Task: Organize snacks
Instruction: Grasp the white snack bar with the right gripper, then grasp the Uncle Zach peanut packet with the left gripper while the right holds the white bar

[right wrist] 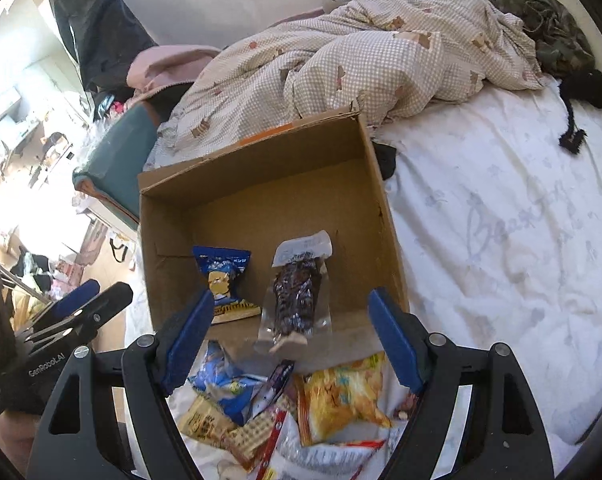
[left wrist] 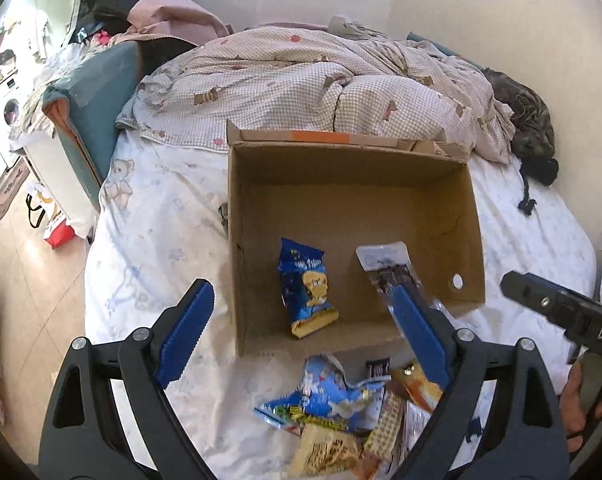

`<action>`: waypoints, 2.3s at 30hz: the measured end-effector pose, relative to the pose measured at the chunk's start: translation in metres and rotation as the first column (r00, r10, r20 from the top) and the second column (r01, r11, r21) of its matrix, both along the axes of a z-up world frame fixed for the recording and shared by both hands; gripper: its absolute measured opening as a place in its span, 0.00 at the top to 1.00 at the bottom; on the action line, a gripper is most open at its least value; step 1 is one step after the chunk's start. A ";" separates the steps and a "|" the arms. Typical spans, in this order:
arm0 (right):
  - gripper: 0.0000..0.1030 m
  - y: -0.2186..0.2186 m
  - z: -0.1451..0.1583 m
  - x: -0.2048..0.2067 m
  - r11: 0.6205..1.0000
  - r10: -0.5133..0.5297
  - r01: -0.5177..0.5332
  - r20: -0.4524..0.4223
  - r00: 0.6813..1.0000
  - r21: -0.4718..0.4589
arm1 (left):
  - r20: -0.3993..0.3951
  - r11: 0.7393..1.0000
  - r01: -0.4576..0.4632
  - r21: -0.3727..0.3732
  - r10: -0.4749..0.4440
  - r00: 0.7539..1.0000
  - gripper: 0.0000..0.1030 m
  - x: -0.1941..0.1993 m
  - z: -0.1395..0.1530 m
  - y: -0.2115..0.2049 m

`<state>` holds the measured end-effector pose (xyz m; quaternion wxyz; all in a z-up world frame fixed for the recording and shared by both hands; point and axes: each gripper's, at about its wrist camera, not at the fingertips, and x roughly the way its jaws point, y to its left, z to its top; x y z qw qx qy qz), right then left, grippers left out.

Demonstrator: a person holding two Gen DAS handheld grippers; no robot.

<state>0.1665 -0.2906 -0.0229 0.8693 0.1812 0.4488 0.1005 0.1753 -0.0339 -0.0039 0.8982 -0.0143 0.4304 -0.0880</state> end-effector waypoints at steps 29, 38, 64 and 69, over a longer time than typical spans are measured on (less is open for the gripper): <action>0.06 -0.036 -0.014 -0.091 0.992 -0.114 0.111 -0.055 0.992 -0.063 | 0.021 0.991 -0.120 0.056 0.119 0.993 0.04 -0.093 -0.006 0.038; 0.06 -0.066 -0.067 -0.073 0.978 -0.186 0.207 -0.309 0.933 0.035 | -0.148 0.984 -0.175 0.033 0.178 0.973 0.00 -0.078 -0.038 0.047; 0.83 -0.052 -0.073 -0.083 0.991 -0.130 0.124 -0.360 0.924 -0.042 | -0.249 0.962 -0.275 0.009 0.268 0.931 0.00 -0.063 -0.058 0.067; 0.84 -0.046 -0.045 -0.085 0.993 -0.111 0.115 -0.234 0.966 0.002 | -0.286 0.960 -0.278 -0.035 0.257 0.923 0.03 -0.068 -0.066 0.062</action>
